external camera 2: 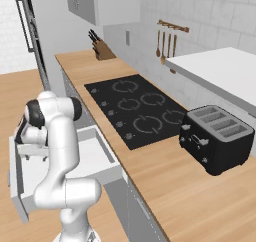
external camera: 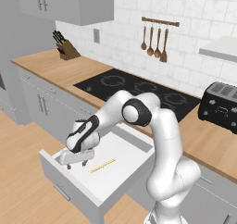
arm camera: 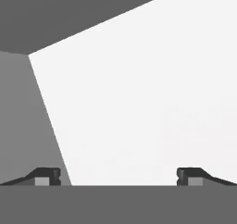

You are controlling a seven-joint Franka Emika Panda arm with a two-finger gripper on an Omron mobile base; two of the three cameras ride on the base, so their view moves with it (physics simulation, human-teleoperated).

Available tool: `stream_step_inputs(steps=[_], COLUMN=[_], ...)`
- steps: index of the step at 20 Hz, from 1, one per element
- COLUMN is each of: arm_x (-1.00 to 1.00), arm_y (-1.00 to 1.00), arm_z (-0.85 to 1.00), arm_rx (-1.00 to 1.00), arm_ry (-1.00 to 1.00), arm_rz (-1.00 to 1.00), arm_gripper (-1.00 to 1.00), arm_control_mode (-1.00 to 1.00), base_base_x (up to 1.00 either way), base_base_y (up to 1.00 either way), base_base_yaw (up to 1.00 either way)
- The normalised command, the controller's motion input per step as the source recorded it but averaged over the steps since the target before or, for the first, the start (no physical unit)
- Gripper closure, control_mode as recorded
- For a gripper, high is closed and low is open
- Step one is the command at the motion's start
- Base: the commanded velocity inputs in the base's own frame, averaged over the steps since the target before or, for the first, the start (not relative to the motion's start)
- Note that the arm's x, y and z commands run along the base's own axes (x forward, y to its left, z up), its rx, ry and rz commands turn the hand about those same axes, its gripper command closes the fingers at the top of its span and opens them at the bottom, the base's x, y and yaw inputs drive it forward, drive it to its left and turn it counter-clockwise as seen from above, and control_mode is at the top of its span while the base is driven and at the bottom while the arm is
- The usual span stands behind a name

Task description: Take a straw from the drawer in front and place it inside the glass cup on the dining counter.

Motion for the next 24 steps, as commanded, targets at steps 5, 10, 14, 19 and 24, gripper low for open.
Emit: stream_step_inputs(steps=[5, 10, 14, 19, 24], arm_x=[0.27, 0.32, 0.03, -0.02, 0.00], arm_y=[-0.68, -0.71, -0.63, -0.41, -0.33], arm_z=[0.00, 0.00, 0.00, 0.00, 0.00], arm_rx=[-0.14, -0.14, -0.11, -0.06, -0.04], arm_ry=[0.01, 0.00, 0.00, 0.01, 0.01], arm_rz=[-0.33, -0.28, -0.25, -0.23, -0.19], arm_gripper=[-1.00, -1.00, -1.00, -1.00, -1.00], arm_control_mode=[-1.00, -1.00, -1.00, -1.00, -1.00], base_base_x=[0.00, 0.00, 0.00, 0.00, 0.00], base_base_y=[0.00, 0.00, 0.00, 0.00, 0.00], base_base_yaw=[0.00, 0.00, 0.00, 0.00, 0.00])
